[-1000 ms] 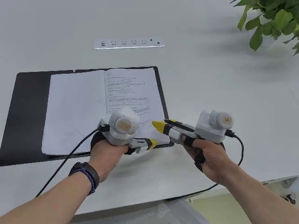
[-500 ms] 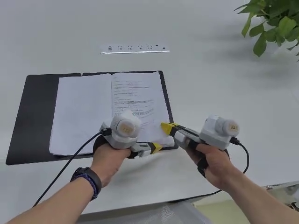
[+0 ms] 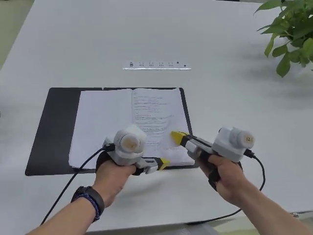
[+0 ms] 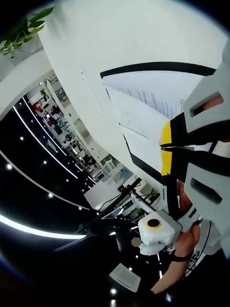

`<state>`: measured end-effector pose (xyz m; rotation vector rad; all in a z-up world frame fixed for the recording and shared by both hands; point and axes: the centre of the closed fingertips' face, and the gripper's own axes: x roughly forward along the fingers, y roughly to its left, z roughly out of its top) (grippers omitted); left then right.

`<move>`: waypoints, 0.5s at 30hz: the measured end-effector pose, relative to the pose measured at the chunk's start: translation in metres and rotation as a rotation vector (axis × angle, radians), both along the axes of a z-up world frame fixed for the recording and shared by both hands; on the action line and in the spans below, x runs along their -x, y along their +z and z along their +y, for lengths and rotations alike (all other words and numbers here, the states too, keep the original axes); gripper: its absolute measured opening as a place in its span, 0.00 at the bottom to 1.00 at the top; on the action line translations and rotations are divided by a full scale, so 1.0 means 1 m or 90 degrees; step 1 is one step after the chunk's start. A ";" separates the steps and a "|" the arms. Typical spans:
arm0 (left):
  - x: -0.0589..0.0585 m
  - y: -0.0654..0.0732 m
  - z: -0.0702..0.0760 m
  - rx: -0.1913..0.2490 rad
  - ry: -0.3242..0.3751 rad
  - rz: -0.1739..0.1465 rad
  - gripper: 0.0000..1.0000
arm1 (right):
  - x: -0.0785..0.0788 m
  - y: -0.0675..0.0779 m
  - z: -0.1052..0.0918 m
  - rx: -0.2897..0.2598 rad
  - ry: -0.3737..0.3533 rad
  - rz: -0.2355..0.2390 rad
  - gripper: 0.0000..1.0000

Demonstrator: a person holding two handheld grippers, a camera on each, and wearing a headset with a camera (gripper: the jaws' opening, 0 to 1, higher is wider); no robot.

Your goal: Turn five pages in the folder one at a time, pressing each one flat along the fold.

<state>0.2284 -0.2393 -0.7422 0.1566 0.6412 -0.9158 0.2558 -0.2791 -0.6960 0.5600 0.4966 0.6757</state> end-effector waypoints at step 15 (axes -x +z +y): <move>-0.009 0.024 0.089 0.007 0.075 -0.029 0.70 | -0.001 0.020 0.062 -0.006 0.062 -0.030 0.00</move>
